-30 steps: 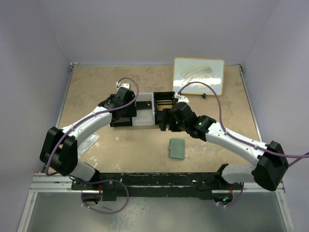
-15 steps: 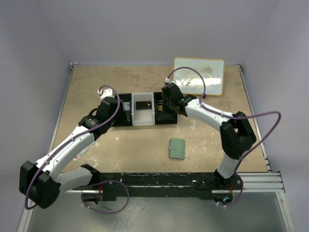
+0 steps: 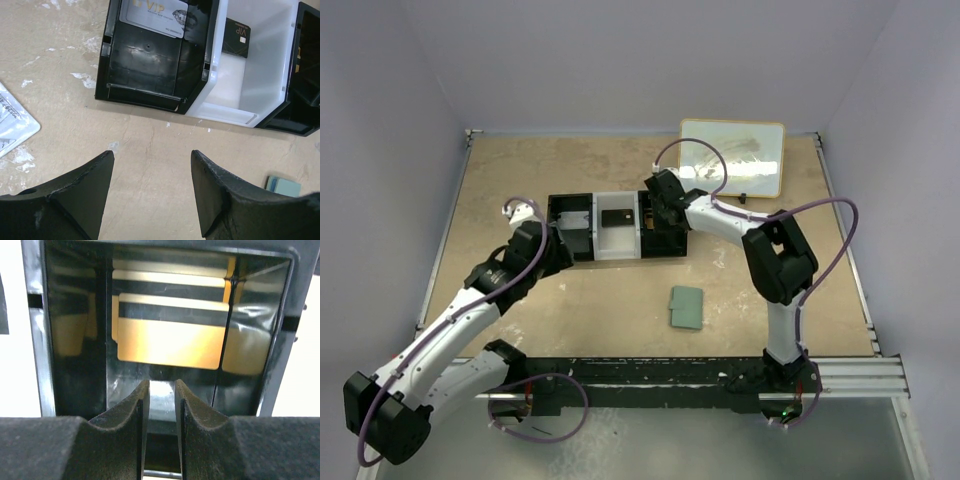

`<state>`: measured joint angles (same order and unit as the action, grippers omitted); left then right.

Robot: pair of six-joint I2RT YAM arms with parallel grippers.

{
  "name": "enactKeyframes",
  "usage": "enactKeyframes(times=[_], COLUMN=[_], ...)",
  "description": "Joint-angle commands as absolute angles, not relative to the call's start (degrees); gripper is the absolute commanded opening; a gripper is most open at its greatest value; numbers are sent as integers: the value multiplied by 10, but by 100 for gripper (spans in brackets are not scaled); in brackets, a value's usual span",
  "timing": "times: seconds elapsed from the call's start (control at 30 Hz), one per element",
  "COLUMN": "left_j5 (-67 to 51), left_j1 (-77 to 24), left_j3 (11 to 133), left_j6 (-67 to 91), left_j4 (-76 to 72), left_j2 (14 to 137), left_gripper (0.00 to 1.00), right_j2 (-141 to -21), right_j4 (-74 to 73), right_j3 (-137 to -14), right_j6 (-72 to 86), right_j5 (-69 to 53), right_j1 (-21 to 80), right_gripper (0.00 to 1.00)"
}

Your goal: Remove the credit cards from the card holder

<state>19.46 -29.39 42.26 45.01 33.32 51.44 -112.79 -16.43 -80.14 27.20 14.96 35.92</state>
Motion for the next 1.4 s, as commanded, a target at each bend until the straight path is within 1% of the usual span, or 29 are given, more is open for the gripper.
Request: enactKeyframes(times=[0.0, 0.33, 0.87, 1.03, 1.37], left_j5=[217, 230, 235, 235, 235], left_j1=[-294, -294, -294, -294, -294], left_j3=[422, 417, 413, 413, 410], left_j6=[463, 463, 462, 462, 464], left_j4=[343, 357, 359, 359, 358], left_j2=[500, 488, 489, 491, 491], left_gripper=[61, 60, 60, 60, 60], right_j2=[-1144, -1150, -1184, -1191, -1185], right_j4=[-156, -144, -130, -122, -127], right_j3=[-843, -824, -821, -834, -863], right_j6=[250, 257, 260, 253, 241], right_j5=[160, 138, 160, 189, 187], right_j1=[355, 356, 356, 356, 356], right_gripper=[30, 29, 29, 30, 32])
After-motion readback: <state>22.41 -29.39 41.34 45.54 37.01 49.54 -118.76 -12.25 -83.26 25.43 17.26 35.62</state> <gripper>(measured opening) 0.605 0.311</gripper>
